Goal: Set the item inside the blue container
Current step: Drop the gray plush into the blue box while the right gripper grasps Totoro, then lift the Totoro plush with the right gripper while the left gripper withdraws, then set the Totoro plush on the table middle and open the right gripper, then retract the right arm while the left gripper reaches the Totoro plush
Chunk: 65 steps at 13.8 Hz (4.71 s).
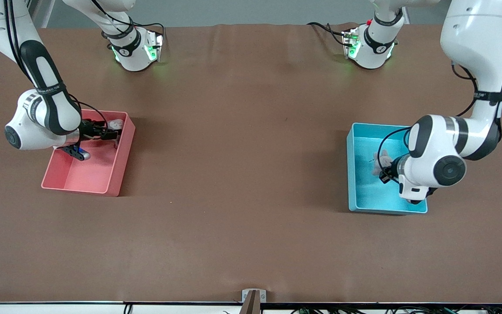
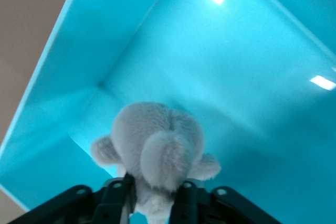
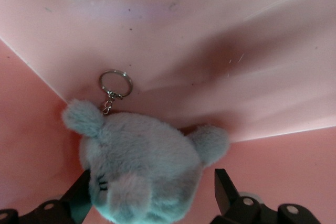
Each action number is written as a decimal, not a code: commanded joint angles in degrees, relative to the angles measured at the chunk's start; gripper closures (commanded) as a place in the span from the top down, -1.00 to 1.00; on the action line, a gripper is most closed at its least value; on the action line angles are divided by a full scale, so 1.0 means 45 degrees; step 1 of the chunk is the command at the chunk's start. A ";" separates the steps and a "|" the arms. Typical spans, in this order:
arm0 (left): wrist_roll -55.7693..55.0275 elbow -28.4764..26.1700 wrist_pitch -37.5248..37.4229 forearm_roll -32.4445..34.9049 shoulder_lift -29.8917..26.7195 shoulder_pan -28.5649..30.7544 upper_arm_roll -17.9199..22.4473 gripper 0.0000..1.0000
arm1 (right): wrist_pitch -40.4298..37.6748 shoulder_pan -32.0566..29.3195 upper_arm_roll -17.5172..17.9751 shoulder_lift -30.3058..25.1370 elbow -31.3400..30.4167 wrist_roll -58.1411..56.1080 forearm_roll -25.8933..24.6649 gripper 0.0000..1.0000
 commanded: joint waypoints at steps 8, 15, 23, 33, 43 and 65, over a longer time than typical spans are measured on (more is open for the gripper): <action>-0.1027 0.1538 -0.1122 0.0590 -0.1235 -0.0378 -0.1421 1.00 | -0.0919 -0.0167 -0.0006 0.0162 0.1373 -0.0438 0.0001 -0.98; -0.4269 0.3162 -0.0482 -0.1403 -0.0103 -0.1411 -0.3026 1.00 | -0.4802 0.0319 0.0032 0.0123 0.5747 0.1897 -0.1230 -0.99; -0.4997 0.2968 0.0693 -0.1092 0.0365 -0.1649 -0.2889 1.00 | -0.3348 0.4962 0.0072 -0.0014 0.6083 1.0019 0.0096 -0.99; -0.5036 0.2636 0.0732 -0.0603 0.0562 -0.1609 -0.2850 0.99 | 0.2887 1.0768 0.0052 0.4105 0.8347 1.8210 0.0548 -1.00; -0.6500 0.2714 0.0732 -0.0622 0.0621 -0.1785 -0.2869 1.00 | 0.3383 1.0735 -0.0045 0.3974 0.8387 1.7907 -0.1070 1.00; -1.3212 0.2831 0.5511 -0.0798 0.2395 -0.5239 -0.2909 1.00 | -0.5527 0.0871 -0.0045 -0.1167 1.0101 -0.1199 -0.3476 1.00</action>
